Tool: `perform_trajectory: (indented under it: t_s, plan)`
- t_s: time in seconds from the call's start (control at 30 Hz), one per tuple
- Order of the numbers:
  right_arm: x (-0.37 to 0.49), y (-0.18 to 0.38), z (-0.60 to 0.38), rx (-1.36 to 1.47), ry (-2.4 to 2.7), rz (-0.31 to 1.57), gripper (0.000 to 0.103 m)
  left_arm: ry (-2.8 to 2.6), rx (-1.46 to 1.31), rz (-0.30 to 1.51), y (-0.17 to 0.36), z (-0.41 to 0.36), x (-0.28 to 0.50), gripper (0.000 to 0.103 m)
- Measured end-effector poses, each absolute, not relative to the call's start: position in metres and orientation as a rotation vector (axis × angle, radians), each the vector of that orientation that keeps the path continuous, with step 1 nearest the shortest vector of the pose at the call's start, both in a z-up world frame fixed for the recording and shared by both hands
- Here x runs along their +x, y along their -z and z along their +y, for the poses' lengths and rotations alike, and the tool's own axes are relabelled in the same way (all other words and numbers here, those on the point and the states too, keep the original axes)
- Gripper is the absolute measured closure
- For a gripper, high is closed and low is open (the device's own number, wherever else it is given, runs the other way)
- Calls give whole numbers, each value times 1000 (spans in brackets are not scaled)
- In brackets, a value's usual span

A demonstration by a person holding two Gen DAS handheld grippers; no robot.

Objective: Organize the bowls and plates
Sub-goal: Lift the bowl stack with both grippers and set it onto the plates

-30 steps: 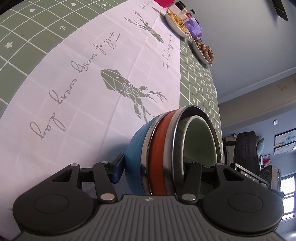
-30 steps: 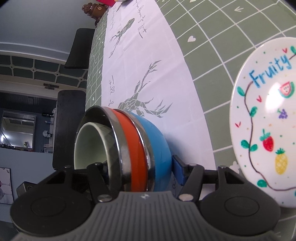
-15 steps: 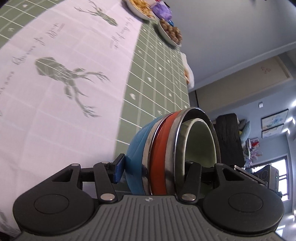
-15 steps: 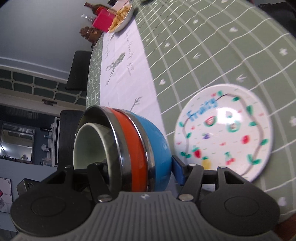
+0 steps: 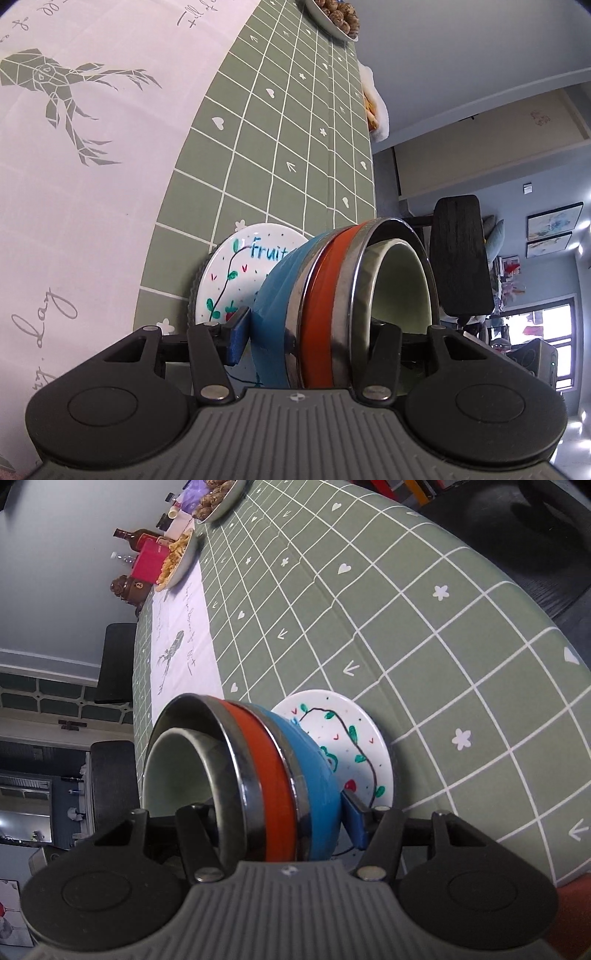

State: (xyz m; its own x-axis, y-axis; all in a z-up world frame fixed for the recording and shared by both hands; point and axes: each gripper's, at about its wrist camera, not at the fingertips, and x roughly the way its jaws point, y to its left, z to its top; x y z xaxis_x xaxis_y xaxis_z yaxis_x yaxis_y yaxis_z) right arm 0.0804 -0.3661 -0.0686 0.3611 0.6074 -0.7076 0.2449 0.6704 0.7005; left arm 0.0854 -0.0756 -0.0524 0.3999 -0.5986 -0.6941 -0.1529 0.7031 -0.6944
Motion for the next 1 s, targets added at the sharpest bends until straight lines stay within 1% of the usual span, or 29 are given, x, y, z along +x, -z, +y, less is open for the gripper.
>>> perform_trajectory:
  t_s: [0.13,1.0]
  plan:
    - [82,72,-363,836,-255,1218,47,302,-776,1160,56,-76,88,46]
    - [83,77,-357,806,-230,1204,47,300,-798,1158,64,-74,86,45]
